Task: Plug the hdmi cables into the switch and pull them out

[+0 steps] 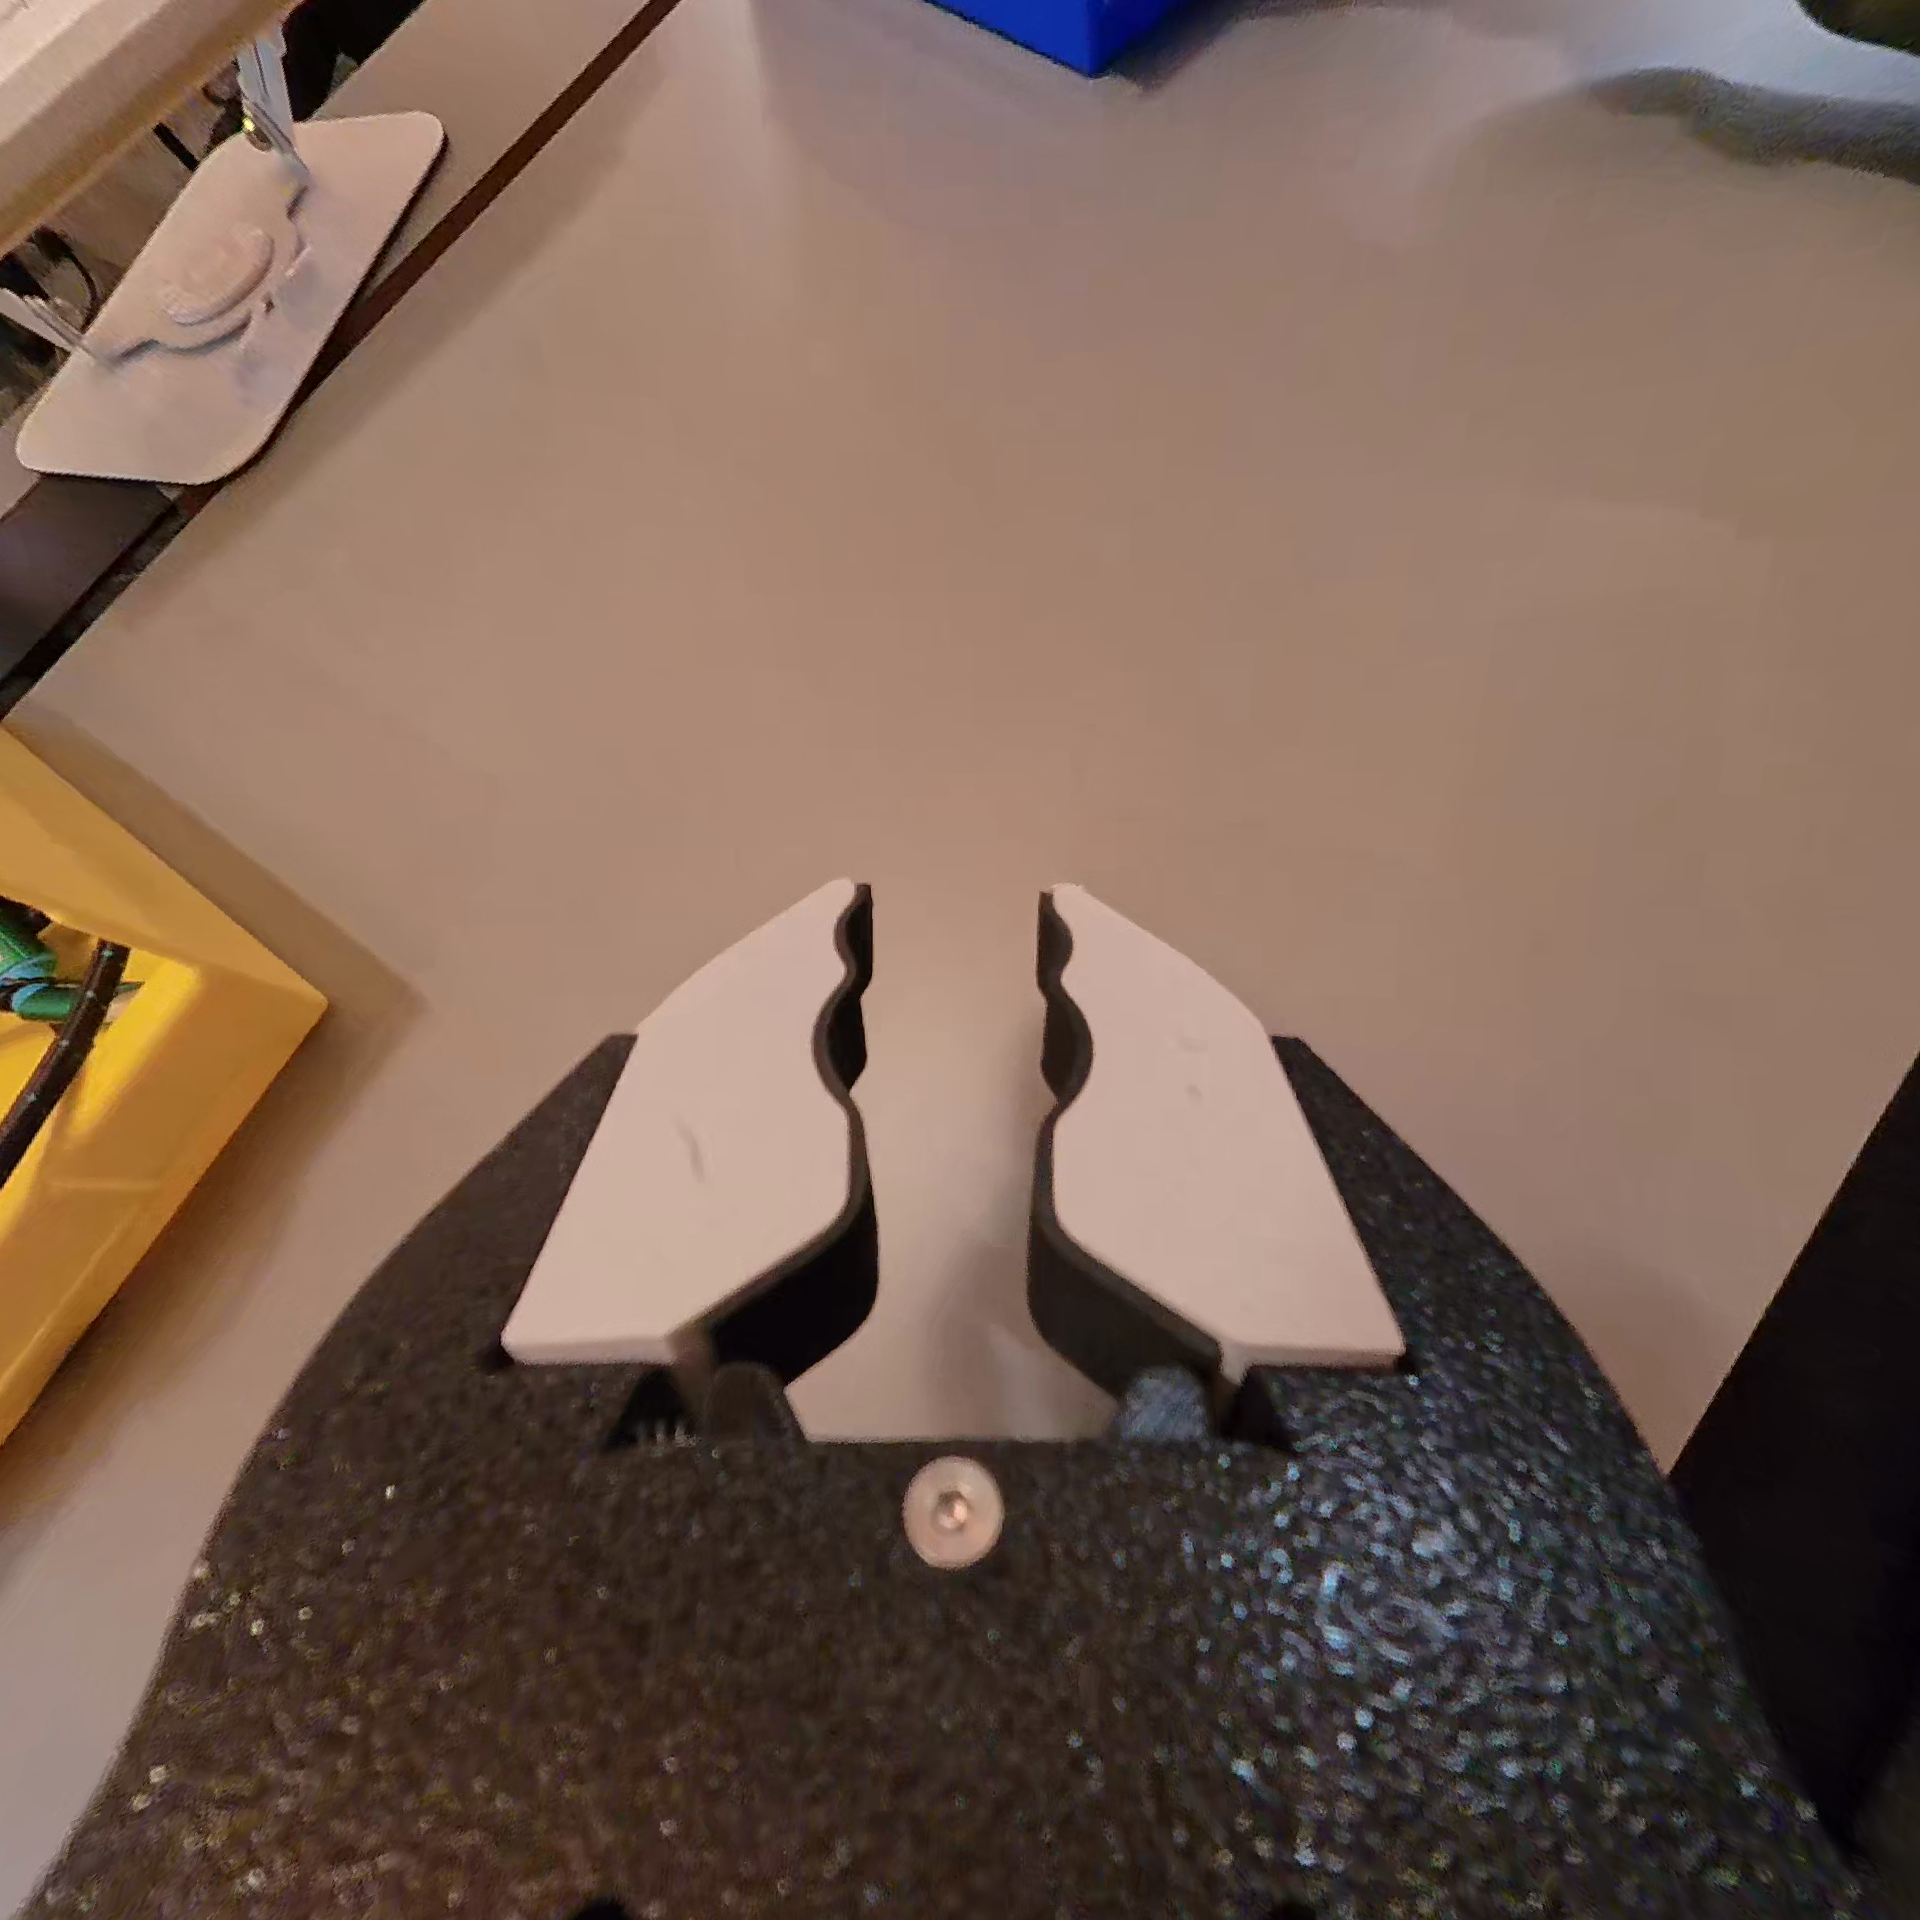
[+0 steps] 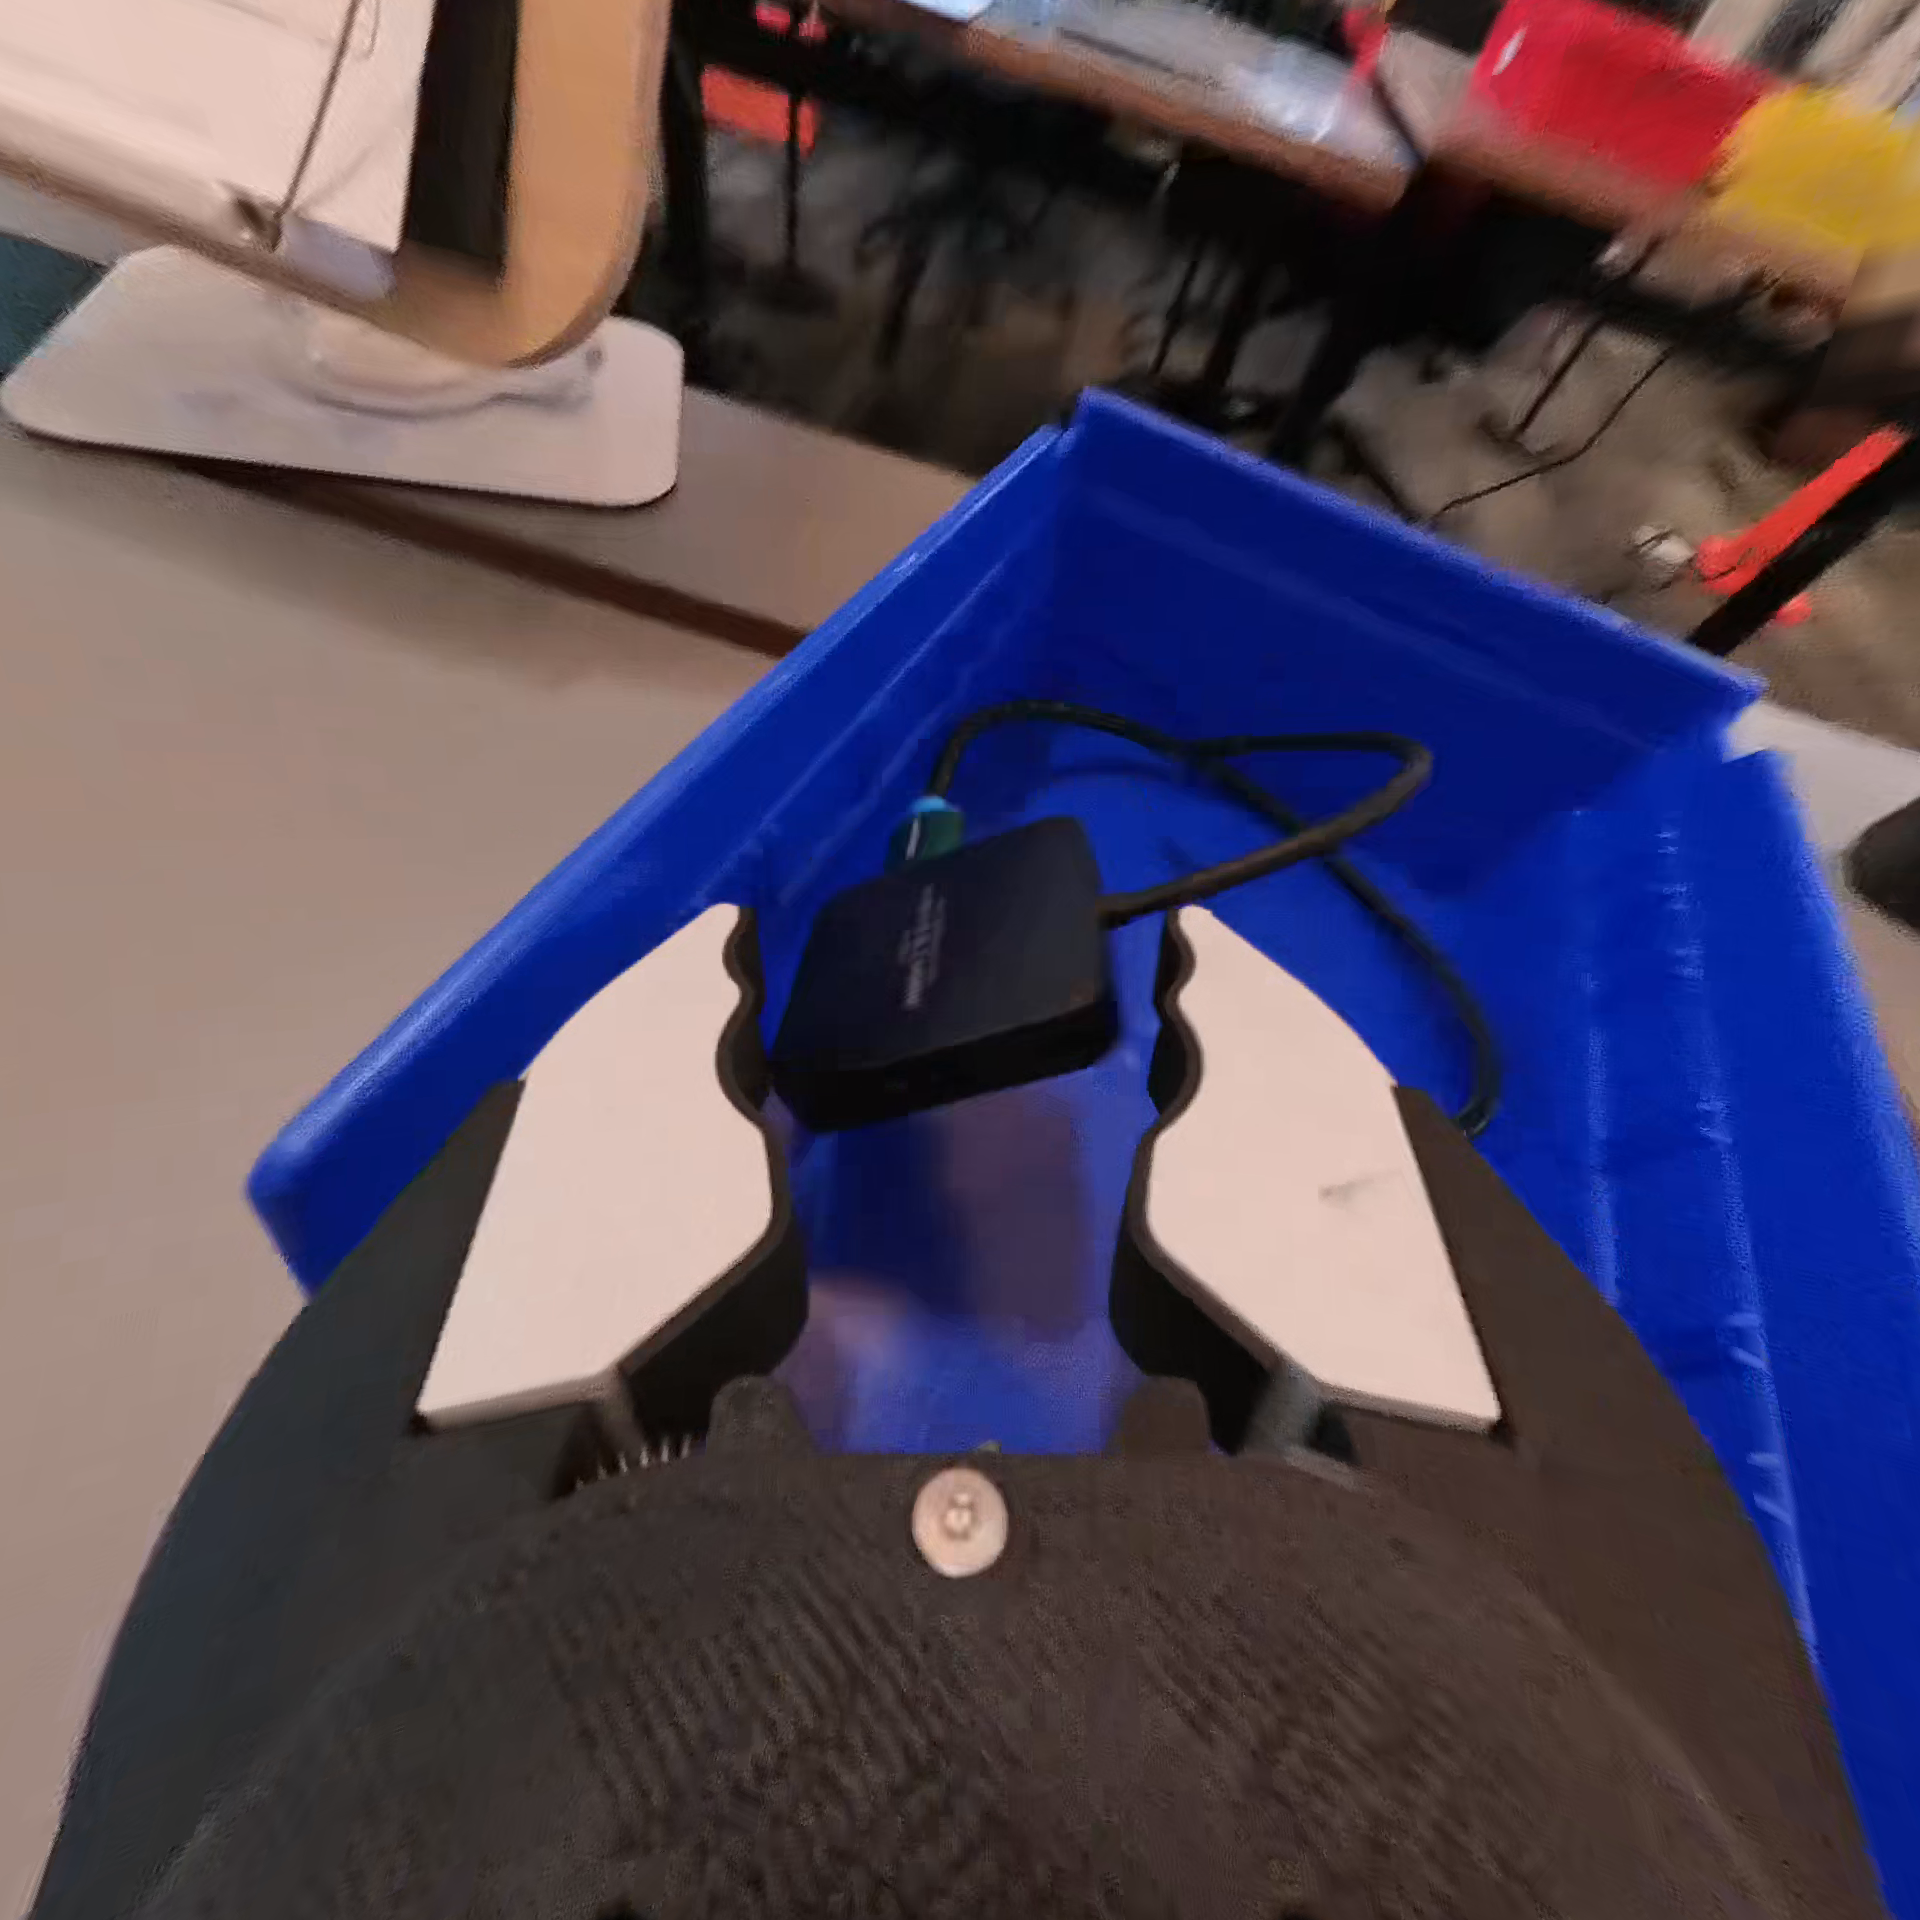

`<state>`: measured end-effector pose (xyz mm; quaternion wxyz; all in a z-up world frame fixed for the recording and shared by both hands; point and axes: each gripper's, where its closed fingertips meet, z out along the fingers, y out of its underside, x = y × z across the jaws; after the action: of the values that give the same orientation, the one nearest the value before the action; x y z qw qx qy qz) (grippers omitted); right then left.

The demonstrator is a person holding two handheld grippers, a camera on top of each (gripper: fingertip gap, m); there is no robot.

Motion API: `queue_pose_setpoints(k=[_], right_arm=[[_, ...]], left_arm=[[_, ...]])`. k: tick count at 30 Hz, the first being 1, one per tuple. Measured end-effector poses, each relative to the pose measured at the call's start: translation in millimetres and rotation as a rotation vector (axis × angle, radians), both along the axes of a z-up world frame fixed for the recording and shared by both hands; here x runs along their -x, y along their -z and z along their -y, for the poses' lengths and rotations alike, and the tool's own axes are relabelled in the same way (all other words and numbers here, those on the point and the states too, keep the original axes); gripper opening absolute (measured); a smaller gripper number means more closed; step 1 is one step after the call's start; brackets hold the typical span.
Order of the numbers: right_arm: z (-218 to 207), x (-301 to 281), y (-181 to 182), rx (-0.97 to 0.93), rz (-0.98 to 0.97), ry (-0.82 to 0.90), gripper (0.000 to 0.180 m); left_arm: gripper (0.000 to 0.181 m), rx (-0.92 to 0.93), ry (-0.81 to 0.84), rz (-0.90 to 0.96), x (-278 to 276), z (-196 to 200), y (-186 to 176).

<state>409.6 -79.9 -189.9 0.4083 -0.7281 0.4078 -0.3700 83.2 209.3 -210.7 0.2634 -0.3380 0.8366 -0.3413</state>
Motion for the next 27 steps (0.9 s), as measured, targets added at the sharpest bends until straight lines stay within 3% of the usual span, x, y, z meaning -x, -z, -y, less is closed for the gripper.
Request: queue_pose_setpoints(k=[8,14,18,22,25,27], right_arm=[[-17,32,-47,-0.229,0.113,-0.105,0.081],[-68,90,-61,-0.368,0.234,-0.308,0.082],[-110,122,-37,-0.409,0.251,-0.481,0.080],[-133,140,-27,-0.417,0.254,-0.608,0.077],[-134,145,-30,-0.440,0.265,-0.648,0.075],[-131,147,-34,-0.476,0.285,-0.655,0.073]], left_arm=[[0.029,0.003,-0.032,-0.014,-7,-11,3],[0.029,0.000,-0.129,0.037,-37,-45,-22],[0.029,-0.041,-0.239,0.089,-76,-100,-58],[0.038,-0.200,-0.350,0.142,-134,-178,-86],[0.056,-0.292,-0.380,0.090,-180,-225,-83],[0.060,-0.326,-0.404,0.056,-209,-251,-76]])
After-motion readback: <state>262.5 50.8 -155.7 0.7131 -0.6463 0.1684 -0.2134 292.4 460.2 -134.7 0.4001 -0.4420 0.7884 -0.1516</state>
